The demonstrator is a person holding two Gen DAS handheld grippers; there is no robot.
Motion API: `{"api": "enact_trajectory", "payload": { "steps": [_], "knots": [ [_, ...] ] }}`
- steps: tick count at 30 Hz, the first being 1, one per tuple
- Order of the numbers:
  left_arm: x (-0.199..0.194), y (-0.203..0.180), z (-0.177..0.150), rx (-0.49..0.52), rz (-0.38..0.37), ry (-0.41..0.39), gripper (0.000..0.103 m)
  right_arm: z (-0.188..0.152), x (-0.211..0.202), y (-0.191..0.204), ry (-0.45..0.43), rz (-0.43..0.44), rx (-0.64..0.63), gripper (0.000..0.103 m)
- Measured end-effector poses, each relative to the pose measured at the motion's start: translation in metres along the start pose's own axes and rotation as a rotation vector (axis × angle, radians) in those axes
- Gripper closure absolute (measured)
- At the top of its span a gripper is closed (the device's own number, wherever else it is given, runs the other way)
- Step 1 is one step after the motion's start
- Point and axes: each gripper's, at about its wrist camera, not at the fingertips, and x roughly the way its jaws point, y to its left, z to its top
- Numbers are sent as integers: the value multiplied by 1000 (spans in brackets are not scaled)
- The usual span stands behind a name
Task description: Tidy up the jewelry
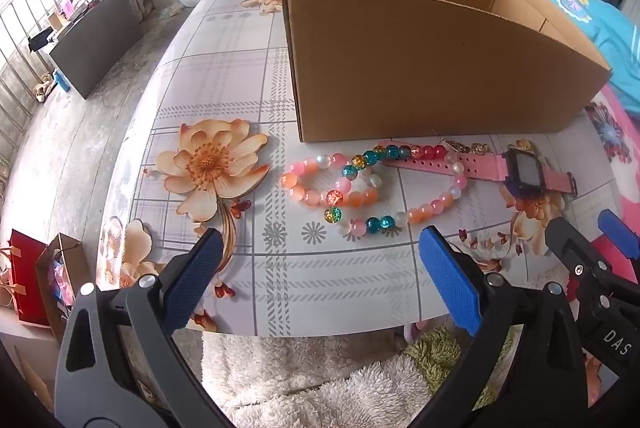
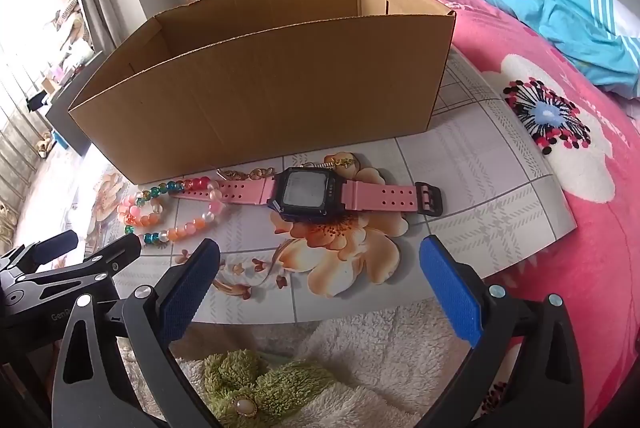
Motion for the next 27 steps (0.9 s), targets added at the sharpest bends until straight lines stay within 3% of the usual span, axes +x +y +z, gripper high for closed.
{"api": "enact_trajectory", "payload": {
  "steps": [27],
  "knots": [
    [7, 16, -8, -29, 29, 30, 8, -7, 1, -6, -4, 1, 22, 5]
  ]
}}
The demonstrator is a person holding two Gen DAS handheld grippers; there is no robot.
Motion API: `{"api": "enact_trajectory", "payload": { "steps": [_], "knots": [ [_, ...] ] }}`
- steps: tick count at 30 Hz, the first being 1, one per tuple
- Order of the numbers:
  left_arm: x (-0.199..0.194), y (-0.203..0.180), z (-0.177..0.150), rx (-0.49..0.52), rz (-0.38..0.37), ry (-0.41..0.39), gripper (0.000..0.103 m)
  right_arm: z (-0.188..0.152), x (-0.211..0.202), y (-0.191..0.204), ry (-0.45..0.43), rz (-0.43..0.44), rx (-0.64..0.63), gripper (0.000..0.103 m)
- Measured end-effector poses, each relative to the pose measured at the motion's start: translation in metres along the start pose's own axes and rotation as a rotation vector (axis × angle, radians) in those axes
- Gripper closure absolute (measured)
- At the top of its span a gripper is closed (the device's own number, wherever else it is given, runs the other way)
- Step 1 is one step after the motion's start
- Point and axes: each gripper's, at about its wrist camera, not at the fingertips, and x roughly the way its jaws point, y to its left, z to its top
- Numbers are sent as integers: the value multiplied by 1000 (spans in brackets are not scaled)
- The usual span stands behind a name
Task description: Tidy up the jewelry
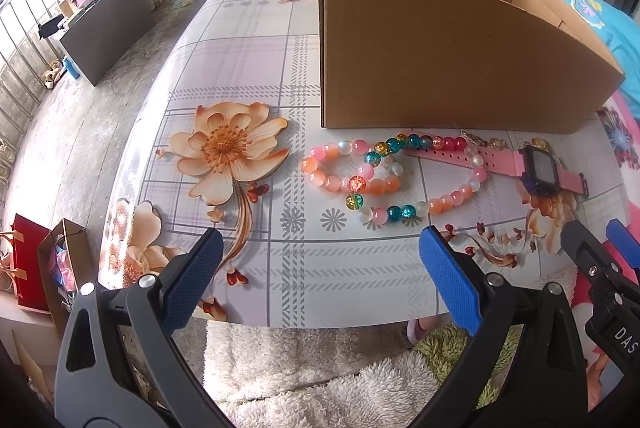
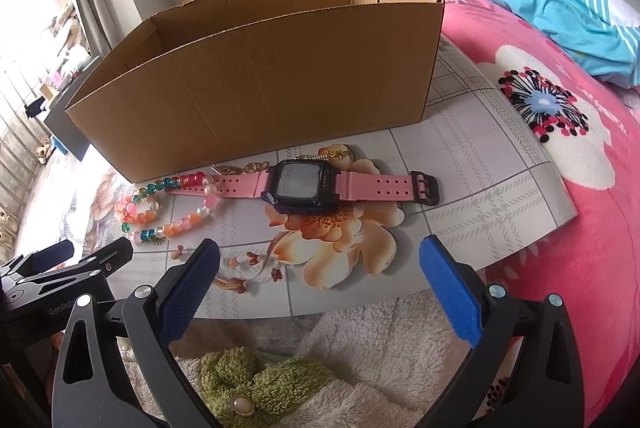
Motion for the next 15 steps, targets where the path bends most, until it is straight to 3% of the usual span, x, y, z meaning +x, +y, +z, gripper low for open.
{"api": "enact_trajectory", "payload": {
  "steps": [15],
  "knots": [
    [-3, -1, -5, 8, 27, -19, 8, -1, -1, -1, -4, 1, 2, 5]
  ]
}}
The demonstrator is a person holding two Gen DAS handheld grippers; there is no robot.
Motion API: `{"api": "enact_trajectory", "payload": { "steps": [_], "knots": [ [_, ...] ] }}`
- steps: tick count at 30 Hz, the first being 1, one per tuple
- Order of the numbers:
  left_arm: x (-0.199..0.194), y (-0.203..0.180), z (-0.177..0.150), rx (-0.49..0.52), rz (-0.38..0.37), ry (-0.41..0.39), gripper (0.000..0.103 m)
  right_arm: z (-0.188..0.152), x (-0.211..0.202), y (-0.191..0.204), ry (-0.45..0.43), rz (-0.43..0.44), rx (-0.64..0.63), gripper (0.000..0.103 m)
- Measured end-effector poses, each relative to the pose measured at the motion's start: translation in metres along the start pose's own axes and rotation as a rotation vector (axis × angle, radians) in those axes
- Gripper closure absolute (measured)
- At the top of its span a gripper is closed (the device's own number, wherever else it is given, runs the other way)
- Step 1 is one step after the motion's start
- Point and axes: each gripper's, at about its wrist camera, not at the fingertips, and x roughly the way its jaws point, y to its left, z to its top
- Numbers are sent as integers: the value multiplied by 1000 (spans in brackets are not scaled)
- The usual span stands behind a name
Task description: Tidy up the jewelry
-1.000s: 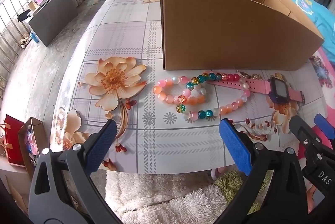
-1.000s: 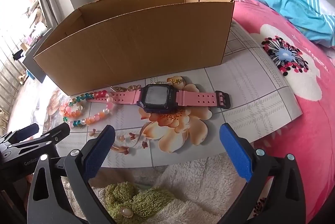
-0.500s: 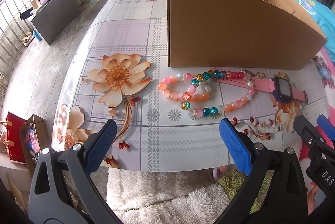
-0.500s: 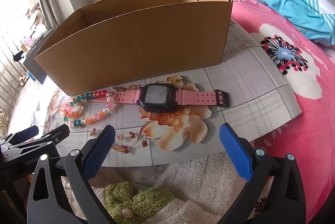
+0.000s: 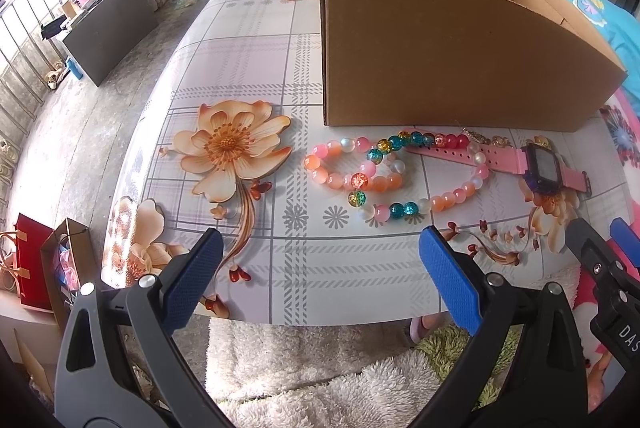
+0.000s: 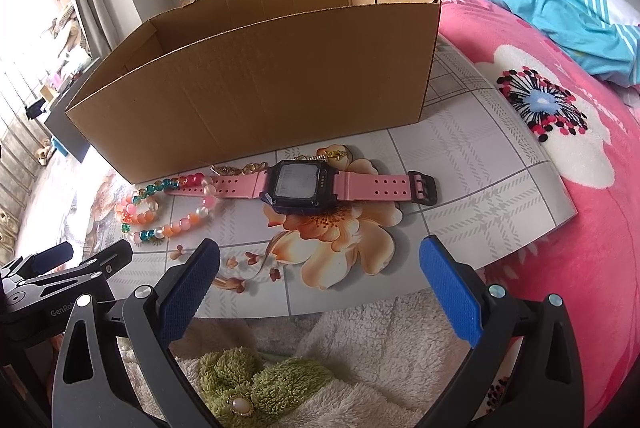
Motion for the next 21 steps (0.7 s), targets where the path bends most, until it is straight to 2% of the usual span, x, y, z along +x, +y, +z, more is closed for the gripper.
{"api": "enact_trajectory", "payload": {
  "steps": [9, 10, 15, 21],
  "knots": [
    [-3, 1, -3, 2, 3, -21, 8, 0, 0, 0, -1, -2, -1, 5],
    [-2, 2, -3, -8, -15, -23, 8, 0, 0, -1, -2, -2, 0, 5],
    [0, 0, -3, -19, -39, 17, 8, 0, -1, -3, -5, -6, 3, 5],
    [-1, 0, -2, -18, -44, 25, 8, 2, -1, -4, -26, -24, -7, 5]
  ]
}}
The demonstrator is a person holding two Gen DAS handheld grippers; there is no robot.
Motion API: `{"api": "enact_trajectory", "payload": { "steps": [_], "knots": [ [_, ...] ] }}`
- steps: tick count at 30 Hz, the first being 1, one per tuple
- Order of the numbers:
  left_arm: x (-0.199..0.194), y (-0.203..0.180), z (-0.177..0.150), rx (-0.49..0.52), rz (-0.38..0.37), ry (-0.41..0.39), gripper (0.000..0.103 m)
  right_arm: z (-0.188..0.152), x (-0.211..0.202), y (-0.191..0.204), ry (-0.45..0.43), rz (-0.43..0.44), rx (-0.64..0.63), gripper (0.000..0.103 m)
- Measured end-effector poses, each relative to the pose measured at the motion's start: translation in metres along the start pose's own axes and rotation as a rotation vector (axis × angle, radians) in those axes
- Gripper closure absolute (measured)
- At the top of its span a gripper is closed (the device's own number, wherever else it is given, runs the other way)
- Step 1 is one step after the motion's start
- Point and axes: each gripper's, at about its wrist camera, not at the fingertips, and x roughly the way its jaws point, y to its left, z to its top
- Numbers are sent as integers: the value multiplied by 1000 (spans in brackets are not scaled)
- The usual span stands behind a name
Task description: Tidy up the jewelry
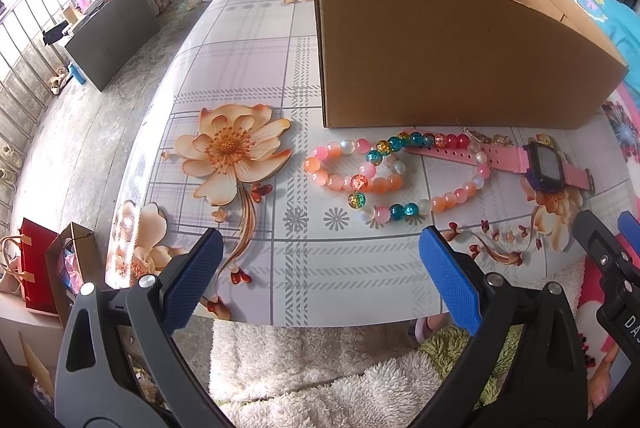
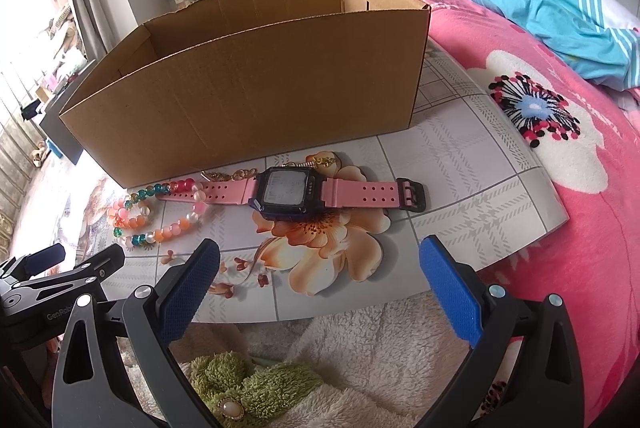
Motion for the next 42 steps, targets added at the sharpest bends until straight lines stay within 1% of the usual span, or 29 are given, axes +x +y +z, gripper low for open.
{"api": "enact_trajectory", "payload": {
  "steps": [3, 5, 7, 9, 11, 14, 15, 16, 18, 19, 21, 23, 24, 27, 30, 32, 33, 35, 36, 37, 38, 40, 42],
  "knots": [
    [-4, 5, 2, -6, -17, -32, 8, 1, -1, 0, -28, -6, -11, 5],
    [-6, 11, 3, -11, -20, -57, 8, 2, -3, 1, -55, 2, -22, 5],
    [-6, 20, 4, -27, -26, -65, 8, 3, -6, 1, -83, 14, -35, 5],
    [-4, 28, 6, -39, -53, -61, 8, 4, -9, 1, -114, 39, -36, 5],
    [-2, 35, 7, -29, -66, -63, 8, 4, -12, 3, -129, 84, -31, 5],
    [-4, 38, 7, 26, -145, -110, 8, 5, -13, 12, -132, 147, -37, 5],
    [-5, 40, 7, 36, -182, -133, 8, 6, -12, 16, -130, 164, -46, 6],
    [-6, 42, 6, 43, -202, -151, 8, 6, -11, 21, -128, 178, -59, 6],
    [-11, 48, 4, 27, -262, -210, 8, 7, -10, 30, -125, 206, -81, 13],
    [-11, 49, 4, 27, -276, -217, 8, 8, -8, 33, -116, 223, -86, 15],
    [-9, 52, 5, 31, -318, -205, 8, 10, -3, 38, -92, 254, -81, 25],
    [-10, 46, 12, 47, -352, -227, 8, 13, 3, 43, -67, 267, -81, 32],
    [-9, 46, 13, 48, -358, -227, 8, 14, 7, 46, -55, 270, -83, 37],
    [-8, 41, 15, 70, -359, -241, 8, 17, 15, 54, -30, 281, -89, 46],
    [-12, 37, 14, 113, -379, -273, 9, 19, 23, 62, -5, 284, -102, 60],
    [-14, 30, 15, 164, -380, -289, 22, 19, 27, 67, 9, 284, -112, 64],
    [-13, 27, 15, 190, -378, -286, 33, 19, 29, 69, 16, 280, -118, 66],
    [-11, 21, 16, 233, -367, -275, 43, 20, 34, 74, 29, 275, -127, 70],
    [-9, 18, 16, 252, -363, -268, 51, 21, 36, 75, 35, 270, -130, 72],
    [-7, 15, 16, 272, -361, -260, 55, 21, 38, 76, 40, 265, -135, 73],
    [-5, 12, 17, 292, -358, -254, 57, 22, 40, 77, 43, 260, -141, 75],
    [0, 7, 16, 330, -341, -241, 67, 24, 45, 80, 51, 249, -156, 79],
    [5, 4, 18, 354, -315, -224, 70, 26, 50, 85, 64, 243, -165, 82]
  ]
}}
